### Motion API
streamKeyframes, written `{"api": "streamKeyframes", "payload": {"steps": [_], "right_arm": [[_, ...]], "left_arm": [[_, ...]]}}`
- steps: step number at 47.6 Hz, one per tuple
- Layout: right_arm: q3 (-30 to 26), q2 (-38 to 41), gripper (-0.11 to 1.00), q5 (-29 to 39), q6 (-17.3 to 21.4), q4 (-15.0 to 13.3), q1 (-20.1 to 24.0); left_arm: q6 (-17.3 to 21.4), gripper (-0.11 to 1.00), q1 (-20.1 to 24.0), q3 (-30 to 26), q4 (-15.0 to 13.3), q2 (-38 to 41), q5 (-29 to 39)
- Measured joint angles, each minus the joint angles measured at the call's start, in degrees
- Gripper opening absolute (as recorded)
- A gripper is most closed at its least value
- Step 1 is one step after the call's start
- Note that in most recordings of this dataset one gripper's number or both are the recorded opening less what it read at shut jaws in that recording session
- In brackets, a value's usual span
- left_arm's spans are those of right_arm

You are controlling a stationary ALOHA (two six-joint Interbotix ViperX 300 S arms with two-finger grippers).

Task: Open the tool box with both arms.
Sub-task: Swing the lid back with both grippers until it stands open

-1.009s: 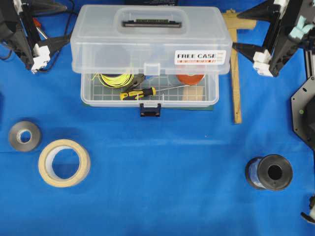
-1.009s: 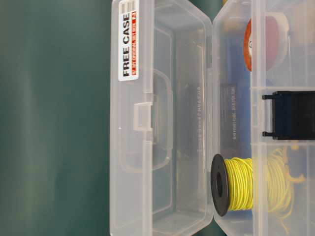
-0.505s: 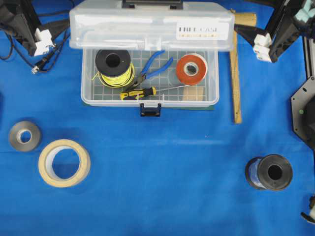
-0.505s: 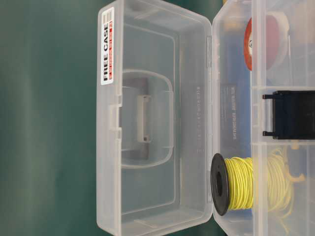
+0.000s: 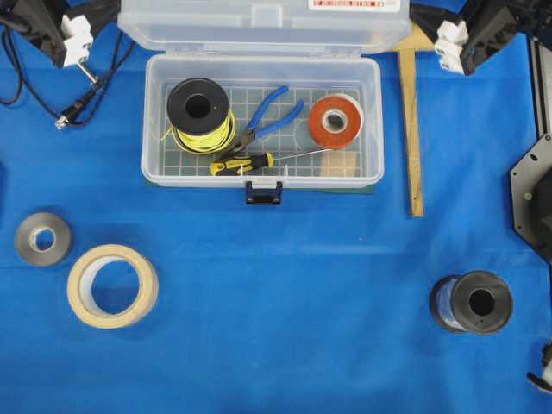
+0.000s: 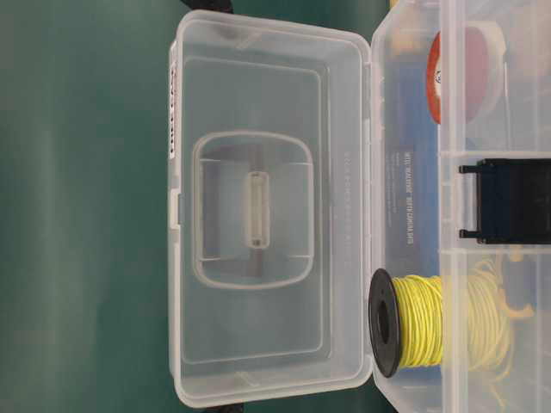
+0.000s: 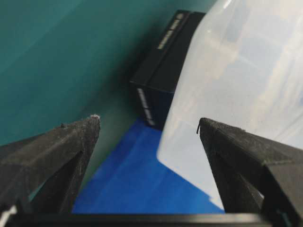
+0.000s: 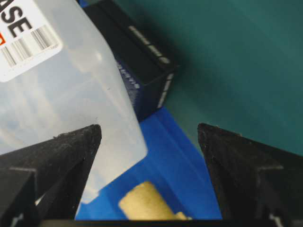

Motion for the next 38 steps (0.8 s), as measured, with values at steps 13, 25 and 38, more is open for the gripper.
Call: {"api": "streamKeyframes", "payload": {"steps": [13, 25, 38], "right_arm": [[-1.93, 3.78, 0.84, -0.18, -0.18, 0.00, -2.64], [-3.43, 6.06, 0.84, -0.26, -0.35, 0.00, -4.83], [-4.75, 8.26, 0.84, -0.35, -0.35, -0.09, -6.15]], "left_arm": [[0.26, 0.91, 2.37, -2.37, -0.26, 3.25, 0.44], [0.26, 0.91, 4.39, -3.60, -0.26, 4.57, 1.14], [0.35, 0.91, 6.24, -5.10, -0.18, 6.42, 2.37]]}}
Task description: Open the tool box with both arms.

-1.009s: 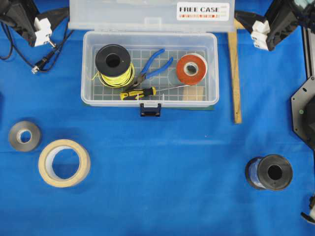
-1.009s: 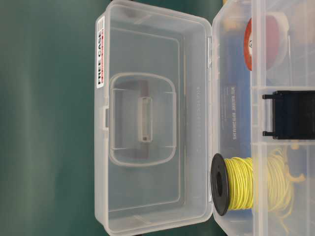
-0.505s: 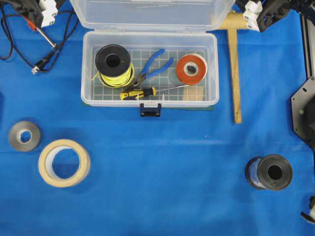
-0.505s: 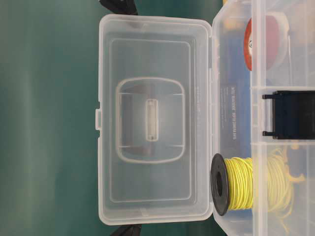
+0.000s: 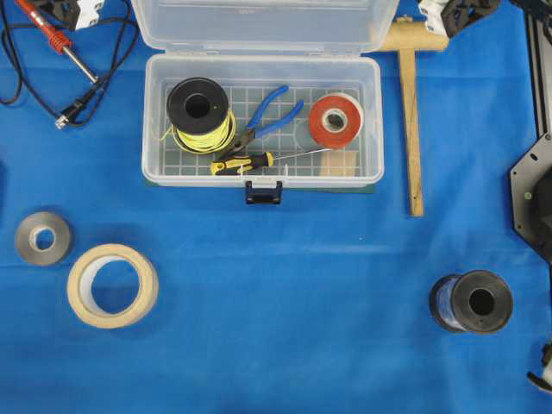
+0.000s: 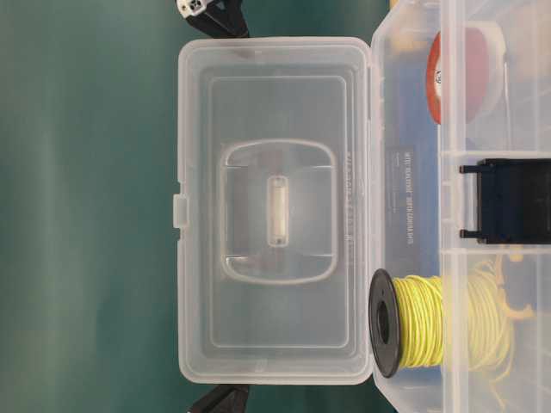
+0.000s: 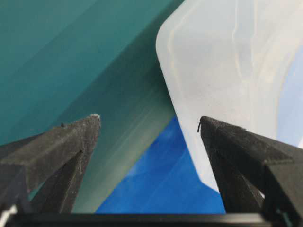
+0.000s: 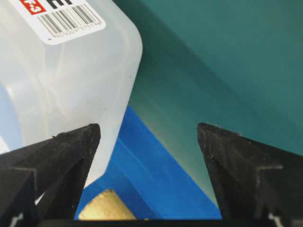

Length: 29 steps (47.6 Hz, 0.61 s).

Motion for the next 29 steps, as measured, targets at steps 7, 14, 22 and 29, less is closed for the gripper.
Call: {"api": "streamKeyframes", "payload": {"steps": [7, 14, 22, 29], "right_arm": [[-0.53, 0.79, 0.84, 0.00, 0.00, 0.09, -0.62], [-0.70, 1.05, 0.84, 0.00, 0.00, 0.09, -0.70], [-0.70, 0.79, 0.84, 0.97, 0.00, 0.09, -1.23], [0.44, -1.23, 0.84, 2.90, -0.18, 0.09, -2.99]], "left_arm": [[0.00, 0.91, 0.70, -0.79, 0.00, 1.49, 0.09], [0.00, 0.91, 0.97, -1.23, 0.00, 1.93, 0.70], [0.00, 0.91, 1.32, -1.05, 0.00, 1.67, 2.20], [0.00, 0.91, 2.90, 0.70, 0.09, -0.35, 4.13]]}}
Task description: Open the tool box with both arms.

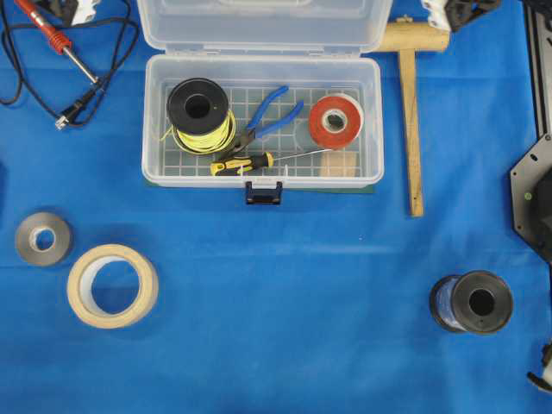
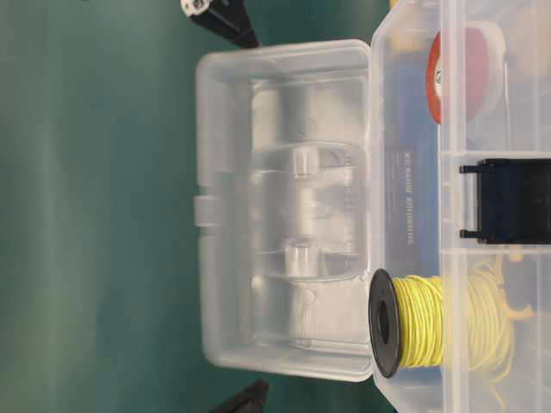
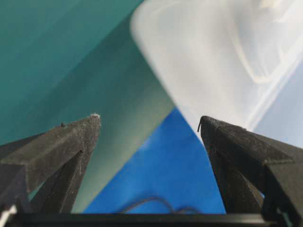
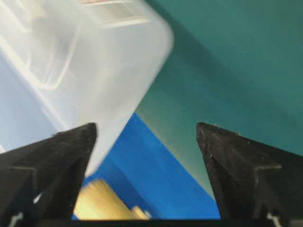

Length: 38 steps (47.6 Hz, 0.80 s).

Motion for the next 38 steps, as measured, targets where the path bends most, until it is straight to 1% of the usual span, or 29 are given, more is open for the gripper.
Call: {"api": "streamKeyframes", "payload": {"steps": [6, 18, 26, 31, 33, 38], "right_arm": [[2.11, -2.81, 0.84, 1.32, 0.00, 0.00, -1.32], [5.45, -9.58, 0.84, 2.72, 0.00, -0.09, -1.49], [5.71, -10.55, 0.84, 2.90, 0.26, 0.00, -1.49], [5.71, -10.37, 0.84, 2.99, 0.53, 0.00, -1.41], [5.71, -10.28, 0.84, 3.25, 0.70, 0.09, -0.70], [5.80, -10.20, 0.84, 4.48, 0.88, 0.09, 4.04]], "left_arm": [[0.00, 0.91, 1.14, 2.55, -0.09, -3.16, 0.62], [0.00, 0.91, 1.67, 6.59, 0.00, -10.02, 0.97], [-0.62, 0.91, 1.67, 7.29, -0.09, -11.51, 1.41], [-1.23, 0.91, 0.62, 7.38, -0.09, -11.69, 1.76], [-1.41, 0.91, -0.44, 7.38, -0.09, -11.69, 2.02], [-2.29, 0.91, -4.13, 7.91, 0.00, -12.30, 3.25]]}}
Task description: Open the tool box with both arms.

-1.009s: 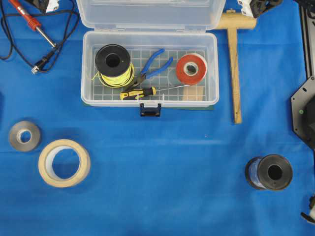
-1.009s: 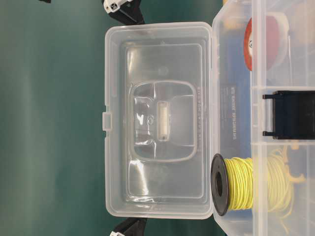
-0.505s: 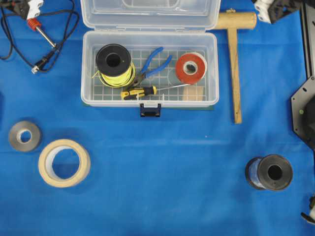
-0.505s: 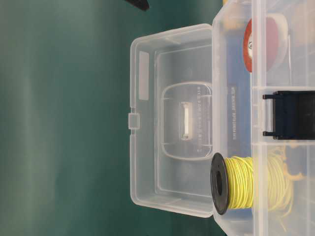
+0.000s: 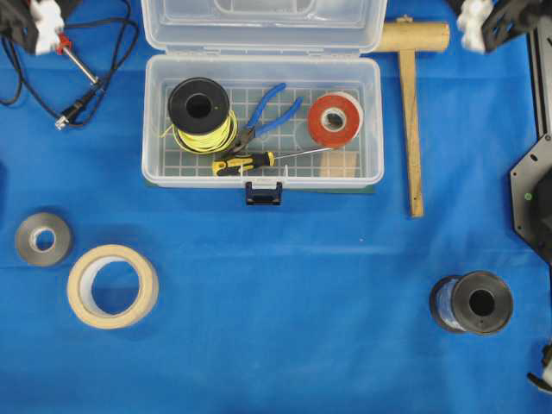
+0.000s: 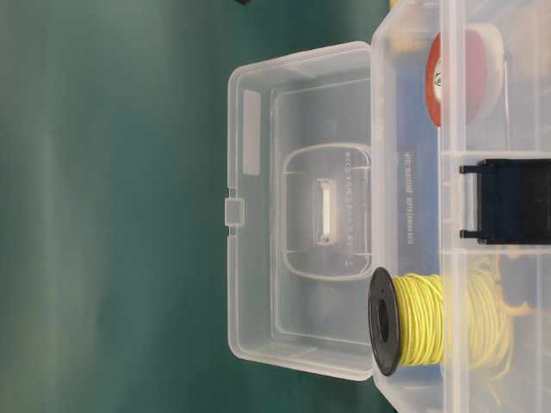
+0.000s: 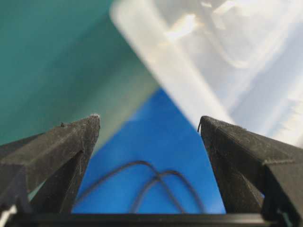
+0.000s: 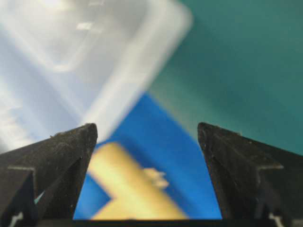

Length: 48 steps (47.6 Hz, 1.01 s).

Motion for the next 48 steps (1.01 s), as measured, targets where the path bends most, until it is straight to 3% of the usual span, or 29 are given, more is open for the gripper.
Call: {"api": "streamKeyframes", "payload": {"steps": [18, 29, 40, 48], "right_arm": [[0.44, 0.00, 0.84, 1.93, 0.26, 1.32, 22.06], [0.79, 0.00, 0.84, 1.93, 0.35, 2.02, 31.46], [1.49, -1.14, 0.84, 2.29, 0.35, 2.11, 34.19], [5.19, -7.12, 0.83, 3.52, 0.35, 2.55, 34.19]], "left_arm": [[-0.88, 0.91, -19.51, 2.90, -0.09, -7.03, 3.43], [-0.97, 0.91, -30.15, 4.48, -0.09, -12.66, 4.75], [-0.88, 0.91, -31.55, 6.24, -0.09, -15.73, 5.89], [-0.97, 0.91, -31.55, 8.44, -0.09, -20.39, 8.70]]}}
